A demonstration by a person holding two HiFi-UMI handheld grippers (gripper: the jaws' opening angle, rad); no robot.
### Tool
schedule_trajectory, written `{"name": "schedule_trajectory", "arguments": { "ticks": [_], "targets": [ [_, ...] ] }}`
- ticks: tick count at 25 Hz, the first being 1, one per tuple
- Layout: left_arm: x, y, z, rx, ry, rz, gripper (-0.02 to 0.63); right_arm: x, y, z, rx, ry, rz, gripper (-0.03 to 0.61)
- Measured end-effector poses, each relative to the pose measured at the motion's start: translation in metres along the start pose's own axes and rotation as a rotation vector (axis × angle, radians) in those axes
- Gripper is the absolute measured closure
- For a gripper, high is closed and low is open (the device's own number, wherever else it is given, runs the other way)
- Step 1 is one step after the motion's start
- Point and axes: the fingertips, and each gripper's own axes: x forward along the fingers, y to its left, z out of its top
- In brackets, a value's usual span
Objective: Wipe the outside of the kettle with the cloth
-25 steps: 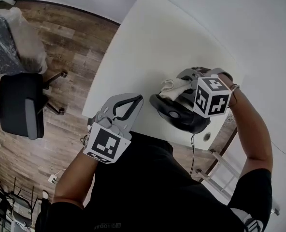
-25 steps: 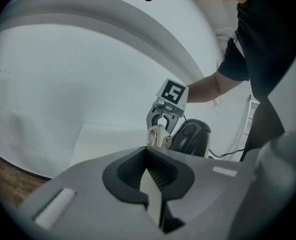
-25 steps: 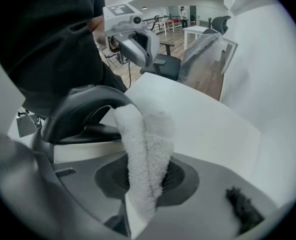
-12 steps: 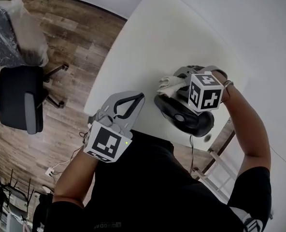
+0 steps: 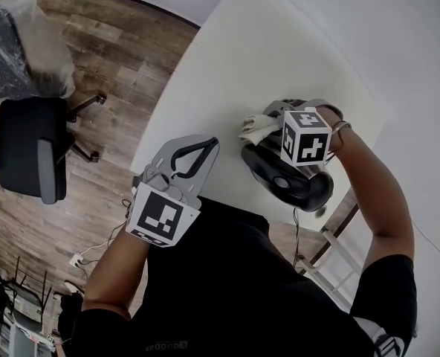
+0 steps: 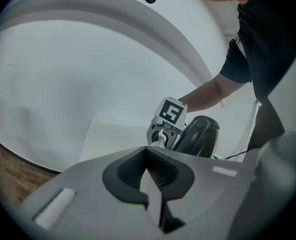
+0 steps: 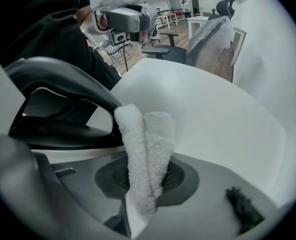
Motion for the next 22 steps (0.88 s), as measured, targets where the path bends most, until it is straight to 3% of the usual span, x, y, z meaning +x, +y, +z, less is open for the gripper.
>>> {"name": "schedule_trajectory", "arguments": {
  "ticks": [4, 8, 11, 22],
  "targets": [
    [-0.004, 0.005, -0.003, -0.036, 0.005, 0.017, 0.607, 0.006, -0.002, -0.002, -0.005, 0.023, 0.010, 0.480],
    [-0.007, 0.006, -0.007, -0.001, 0.001, 0.005, 0.607, 0.013, -0.003, -0.004, -0.009, 0.043, 0.025, 0.480],
    [-0.013, 0.007, -0.010, -0.046, 0.006, 0.024, 0.607, 0.019, -0.005, -0.005, -0.006, 0.056, 0.034, 0.480],
    [-0.031, 0.014, -0.004, 0.007, -0.009, 0.004, 0.607, 0.018, -0.008, -0.005, 0.017, 0.123, 0.041, 0.480]
  ]
}}
